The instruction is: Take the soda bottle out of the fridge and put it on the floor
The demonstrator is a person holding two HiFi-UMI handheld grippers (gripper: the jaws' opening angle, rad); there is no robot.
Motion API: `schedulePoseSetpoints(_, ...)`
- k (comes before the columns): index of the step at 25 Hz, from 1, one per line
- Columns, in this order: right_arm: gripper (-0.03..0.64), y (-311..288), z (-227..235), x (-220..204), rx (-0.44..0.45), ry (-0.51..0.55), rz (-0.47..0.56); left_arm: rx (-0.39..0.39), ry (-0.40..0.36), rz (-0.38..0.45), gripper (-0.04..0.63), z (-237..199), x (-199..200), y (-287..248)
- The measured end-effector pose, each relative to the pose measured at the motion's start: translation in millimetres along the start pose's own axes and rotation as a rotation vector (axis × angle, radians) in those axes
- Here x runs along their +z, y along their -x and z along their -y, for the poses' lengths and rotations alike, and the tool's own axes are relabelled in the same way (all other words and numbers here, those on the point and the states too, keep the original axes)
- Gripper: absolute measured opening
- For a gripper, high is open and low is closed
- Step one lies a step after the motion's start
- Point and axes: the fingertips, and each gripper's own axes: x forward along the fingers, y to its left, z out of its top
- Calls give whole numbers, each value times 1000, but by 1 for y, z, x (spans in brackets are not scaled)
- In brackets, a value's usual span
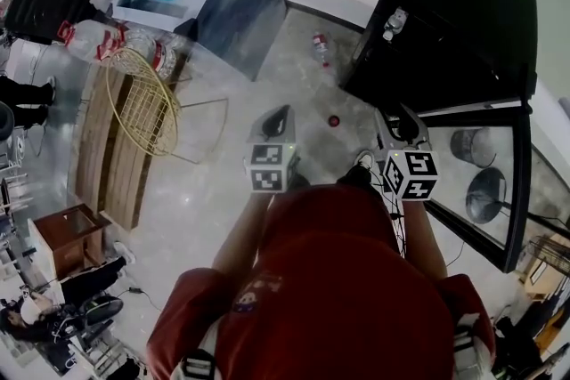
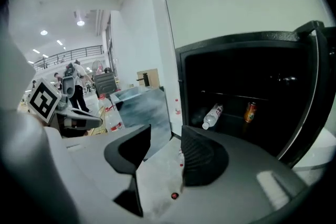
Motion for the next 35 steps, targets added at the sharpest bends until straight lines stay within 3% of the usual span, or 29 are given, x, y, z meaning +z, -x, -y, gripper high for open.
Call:
schedulePoseSetpoints(4,179,9,-6,28,33,-65,55,4,-25,41,0,0,28,9)
schedulePoseSetpoints(10,179,21,-12,47,4,-19,99,-14,-61,143,0,8,63,33)
schedulePoseSetpoints(14,179,25,-9,53,13,-56,126,-44,-110,212,0,21,75,38)
schedulePoseSetpoints(35,179,24,-8,51,11,-35,122,-55,-115,220,0,28,75,36)
